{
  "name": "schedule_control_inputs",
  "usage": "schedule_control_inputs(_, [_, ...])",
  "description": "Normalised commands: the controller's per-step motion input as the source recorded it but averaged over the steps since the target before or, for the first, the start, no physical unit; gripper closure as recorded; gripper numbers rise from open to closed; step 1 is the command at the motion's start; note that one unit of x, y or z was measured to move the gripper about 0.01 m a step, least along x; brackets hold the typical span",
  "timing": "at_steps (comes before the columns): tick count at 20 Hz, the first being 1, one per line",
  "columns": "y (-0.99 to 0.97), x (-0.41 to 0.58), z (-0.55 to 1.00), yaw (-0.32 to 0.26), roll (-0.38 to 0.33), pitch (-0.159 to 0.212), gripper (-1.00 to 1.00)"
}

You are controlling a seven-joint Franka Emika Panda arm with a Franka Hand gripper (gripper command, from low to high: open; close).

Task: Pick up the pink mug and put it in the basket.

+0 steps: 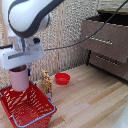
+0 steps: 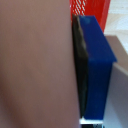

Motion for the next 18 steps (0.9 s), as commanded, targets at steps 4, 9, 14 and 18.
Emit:
schedule_control_inputs(4, [-0.01, -0.042, -0.52, 0.042, 0.041, -0.048, 1.0])
schedule_control_inputs(9, [0.0, -0.044, -0.59, 0.057, 0.026, -0.101, 1.0])
schedule_control_inputs(14, [0.0, -0.067, -0.5, 0.058, 0.002, -0.099, 1.0])
schedule_control_inputs(18, [0.03, -0.039, -0.36, 0.047, 0.0, -0.08, 1.0])
